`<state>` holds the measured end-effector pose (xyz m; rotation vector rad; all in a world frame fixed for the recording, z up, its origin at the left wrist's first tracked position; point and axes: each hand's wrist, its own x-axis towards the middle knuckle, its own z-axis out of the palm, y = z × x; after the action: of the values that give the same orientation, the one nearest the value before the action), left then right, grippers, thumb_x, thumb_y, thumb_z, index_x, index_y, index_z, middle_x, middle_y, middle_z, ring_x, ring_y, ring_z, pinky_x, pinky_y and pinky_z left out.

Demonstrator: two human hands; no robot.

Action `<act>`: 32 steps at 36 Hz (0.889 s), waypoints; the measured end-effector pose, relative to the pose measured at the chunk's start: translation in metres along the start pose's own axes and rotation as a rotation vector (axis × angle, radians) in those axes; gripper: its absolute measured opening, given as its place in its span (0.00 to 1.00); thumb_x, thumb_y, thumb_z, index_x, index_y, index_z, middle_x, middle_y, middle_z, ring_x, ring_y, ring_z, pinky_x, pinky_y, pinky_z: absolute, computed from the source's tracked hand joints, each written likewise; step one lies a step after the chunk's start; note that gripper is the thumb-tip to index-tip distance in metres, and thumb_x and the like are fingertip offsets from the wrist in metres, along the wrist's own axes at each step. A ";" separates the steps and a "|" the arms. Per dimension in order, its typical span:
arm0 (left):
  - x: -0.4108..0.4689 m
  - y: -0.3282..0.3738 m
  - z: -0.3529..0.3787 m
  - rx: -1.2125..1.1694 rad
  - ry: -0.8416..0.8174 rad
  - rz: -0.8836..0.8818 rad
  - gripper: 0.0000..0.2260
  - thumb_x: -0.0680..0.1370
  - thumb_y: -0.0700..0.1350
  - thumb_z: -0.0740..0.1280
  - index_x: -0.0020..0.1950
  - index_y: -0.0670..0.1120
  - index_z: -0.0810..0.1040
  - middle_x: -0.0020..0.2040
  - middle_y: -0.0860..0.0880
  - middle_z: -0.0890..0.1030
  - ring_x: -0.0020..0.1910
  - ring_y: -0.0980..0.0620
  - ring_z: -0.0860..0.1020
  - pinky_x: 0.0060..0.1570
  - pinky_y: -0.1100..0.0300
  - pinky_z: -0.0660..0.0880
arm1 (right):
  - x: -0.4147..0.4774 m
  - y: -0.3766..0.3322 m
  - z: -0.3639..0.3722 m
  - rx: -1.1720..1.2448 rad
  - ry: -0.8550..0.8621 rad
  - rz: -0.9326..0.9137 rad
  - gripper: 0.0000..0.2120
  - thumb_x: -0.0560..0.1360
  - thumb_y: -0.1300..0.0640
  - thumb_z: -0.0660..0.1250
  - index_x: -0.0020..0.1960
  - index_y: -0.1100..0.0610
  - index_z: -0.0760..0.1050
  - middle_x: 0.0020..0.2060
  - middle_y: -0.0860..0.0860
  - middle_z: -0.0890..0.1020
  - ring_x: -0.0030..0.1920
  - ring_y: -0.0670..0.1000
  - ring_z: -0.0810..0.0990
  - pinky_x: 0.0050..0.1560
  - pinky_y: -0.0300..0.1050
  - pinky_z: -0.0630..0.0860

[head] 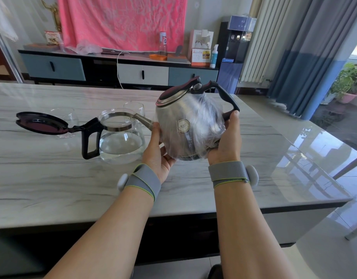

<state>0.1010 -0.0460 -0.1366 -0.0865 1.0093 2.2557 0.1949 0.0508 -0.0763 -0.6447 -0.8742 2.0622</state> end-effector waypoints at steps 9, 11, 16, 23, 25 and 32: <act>0.001 0.000 0.001 -0.002 0.002 -0.003 0.21 0.74 0.64 0.70 0.51 0.46 0.80 0.44 0.43 0.84 0.40 0.48 0.84 0.33 0.57 0.80 | 0.002 0.003 -0.001 -0.002 0.008 0.005 0.20 0.85 0.41 0.63 0.40 0.50 0.80 0.40 0.47 0.88 0.44 0.50 0.87 0.45 0.46 0.81; 0.001 0.000 0.001 -0.001 0.002 -0.003 0.22 0.74 0.64 0.70 0.52 0.46 0.80 0.45 0.43 0.85 0.40 0.48 0.84 0.35 0.57 0.81 | 0.003 0.002 -0.001 -0.009 0.011 0.003 0.20 0.85 0.41 0.63 0.40 0.50 0.80 0.38 0.46 0.88 0.42 0.49 0.87 0.44 0.46 0.81; 0.001 -0.001 0.000 0.002 -0.001 0.002 0.23 0.73 0.64 0.71 0.54 0.46 0.81 0.47 0.43 0.85 0.43 0.47 0.85 0.38 0.55 0.82 | 0.003 0.002 -0.001 -0.010 0.002 0.001 0.18 0.85 0.40 0.63 0.46 0.51 0.82 0.40 0.47 0.88 0.45 0.50 0.87 0.46 0.47 0.82; 0.001 0.000 0.000 0.011 -0.004 0.006 0.24 0.73 0.65 0.71 0.56 0.46 0.81 0.50 0.42 0.85 0.44 0.48 0.85 0.36 0.55 0.82 | 0.002 0.002 0.000 0.004 -0.003 0.007 0.19 0.85 0.40 0.62 0.46 0.52 0.82 0.39 0.47 0.88 0.44 0.50 0.87 0.46 0.47 0.83; 0.001 0.000 0.000 0.014 -0.003 0.006 0.23 0.73 0.65 0.71 0.54 0.46 0.81 0.47 0.43 0.85 0.41 0.48 0.85 0.37 0.55 0.82 | 0.002 0.001 0.000 -0.002 -0.001 0.004 0.19 0.85 0.41 0.63 0.43 0.51 0.80 0.37 0.46 0.88 0.43 0.49 0.87 0.46 0.47 0.82; 0.001 0.000 0.000 0.010 -0.001 0.006 0.23 0.73 0.64 0.71 0.54 0.46 0.80 0.44 0.43 0.85 0.39 0.49 0.86 0.37 0.55 0.82 | 0.001 0.001 0.000 -0.003 0.004 0.009 0.19 0.85 0.40 0.63 0.44 0.51 0.81 0.41 0.48 0.88 0.47 0.51 0.87 0.49 0.48 0.83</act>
<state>0.1003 -0.0455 -0.1372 -0.0778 1.0216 2.2552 0.1935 0.0512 -0.0774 -0.6549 -0.8734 2.0676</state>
